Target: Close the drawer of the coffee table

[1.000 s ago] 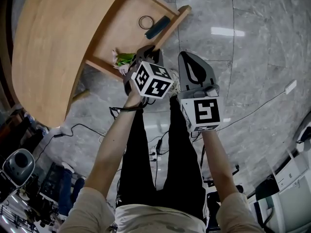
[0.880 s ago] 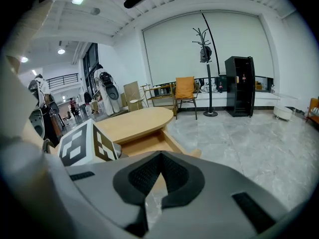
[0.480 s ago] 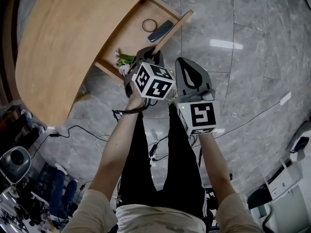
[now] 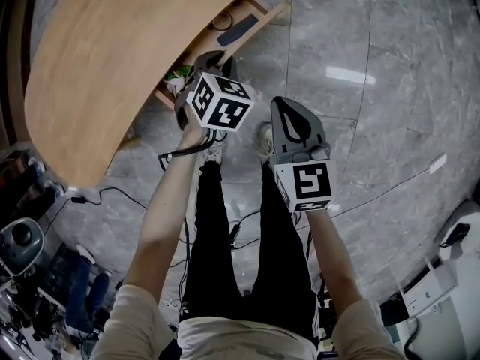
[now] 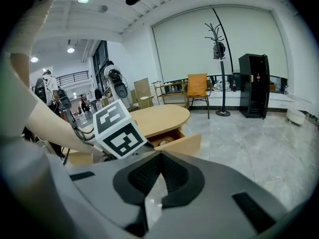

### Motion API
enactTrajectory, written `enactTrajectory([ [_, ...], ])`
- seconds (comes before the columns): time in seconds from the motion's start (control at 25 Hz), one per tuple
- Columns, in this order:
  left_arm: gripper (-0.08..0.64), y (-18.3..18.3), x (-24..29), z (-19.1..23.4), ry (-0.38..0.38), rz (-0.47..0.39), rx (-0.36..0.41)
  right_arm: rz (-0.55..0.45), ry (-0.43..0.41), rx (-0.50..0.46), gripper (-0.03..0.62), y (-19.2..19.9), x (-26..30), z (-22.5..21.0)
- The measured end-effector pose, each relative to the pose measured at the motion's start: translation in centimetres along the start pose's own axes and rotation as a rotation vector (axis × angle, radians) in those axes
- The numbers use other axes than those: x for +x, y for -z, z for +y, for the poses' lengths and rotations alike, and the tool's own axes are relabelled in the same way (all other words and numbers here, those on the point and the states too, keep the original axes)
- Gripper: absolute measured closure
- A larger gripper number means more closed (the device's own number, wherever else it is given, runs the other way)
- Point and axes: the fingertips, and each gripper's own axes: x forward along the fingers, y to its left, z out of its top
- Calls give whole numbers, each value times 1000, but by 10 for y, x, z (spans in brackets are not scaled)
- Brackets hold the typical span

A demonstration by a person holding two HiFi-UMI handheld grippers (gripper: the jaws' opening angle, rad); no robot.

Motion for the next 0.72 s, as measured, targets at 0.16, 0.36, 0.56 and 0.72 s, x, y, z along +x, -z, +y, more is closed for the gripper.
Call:
enactTrajectory([
  [0.16, 488, 0, 3, 19, -30, 0, -5, 5, 2, -11, 586, 1, 2, -1],
  [0.36, 486, -2, 5, 32, -67, 0, -9, 0, 23, -3, 586, 0, 3, -8],
  [0.56, 451, 1, 2, 40, -153, 10, -138, -7, 25, 4, 586, -2, 3, -7],
  [0.72, 396, 8, -1, 47, -255, 48, -360, -10, 16, 7, 586, -2, 5, -4],
])
